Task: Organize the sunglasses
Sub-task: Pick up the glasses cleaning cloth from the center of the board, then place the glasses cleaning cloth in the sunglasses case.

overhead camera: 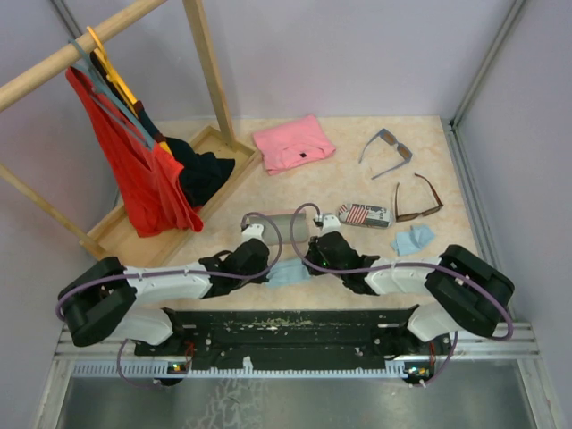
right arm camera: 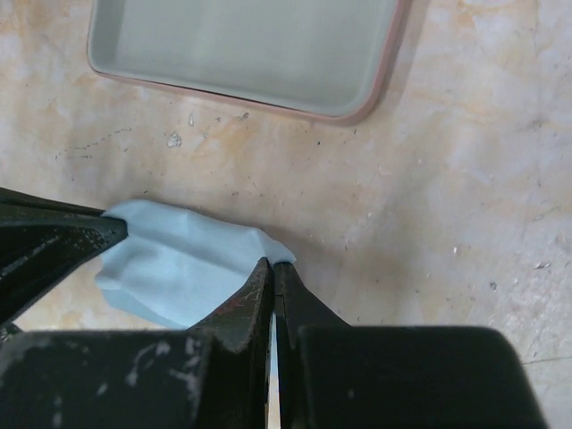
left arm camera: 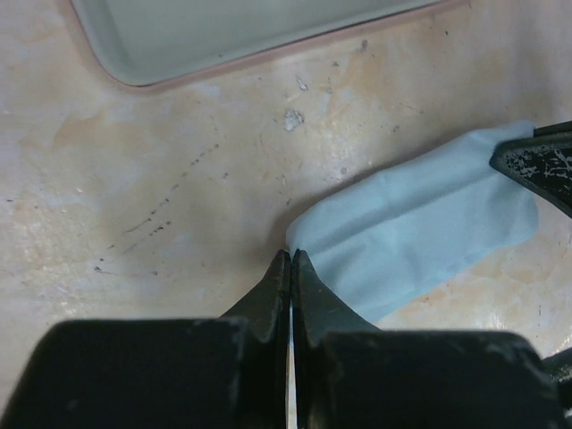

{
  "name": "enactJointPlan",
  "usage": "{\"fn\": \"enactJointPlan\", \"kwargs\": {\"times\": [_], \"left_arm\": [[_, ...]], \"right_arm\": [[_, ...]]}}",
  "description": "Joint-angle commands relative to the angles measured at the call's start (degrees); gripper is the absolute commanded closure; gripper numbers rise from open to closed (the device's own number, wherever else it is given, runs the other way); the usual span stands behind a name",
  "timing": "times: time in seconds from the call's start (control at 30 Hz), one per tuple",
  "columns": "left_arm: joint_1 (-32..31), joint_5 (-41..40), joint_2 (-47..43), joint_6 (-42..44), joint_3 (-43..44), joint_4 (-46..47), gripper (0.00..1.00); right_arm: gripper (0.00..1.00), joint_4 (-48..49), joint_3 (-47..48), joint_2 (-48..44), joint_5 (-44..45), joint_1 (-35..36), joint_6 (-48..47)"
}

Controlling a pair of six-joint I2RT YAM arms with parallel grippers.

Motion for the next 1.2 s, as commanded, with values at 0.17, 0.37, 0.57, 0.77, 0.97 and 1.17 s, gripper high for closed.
{"fn": "enactJointPlan", "kwargs": {"times": [0.17,0.37,0.57,0.77,0.97,1.17], "left_arm": [[5.0,-3.6,-0.5,5.2,0.2,1.3,1.0],[7.0,-3.0,0.2,8.8,2.3,3.8,1.0],[8.4,-3.2,2.4,11.7,5.7,5.0,1.0],[10.6,-2.8,6.0,14.9,9.0,6.9,1.0],[13.0,-2.8,8.4,17.6,12.0,7.3,1.0],[14.6,-3.1,11.1,18.3,14.2,6.4,1.0]], "right_arm": [[1.0,5.3,5.2,3.3,2.1,-2.2,-7.0],[1.0,7.6,7.2,4.3,0.2,-3.9,-7.3],[1.0,7.3,10.0,6.5,1.0,-5.3,-6.7],[1.0,6.6,12.4,8.4,0.4,-7.5,-6.0],[1.0,6.2,14.5,10.2,-0.2,-8.5,-5.9],[1.0,5.6,16.5,12.2,-0.4,-9.4,-5.6]]}}
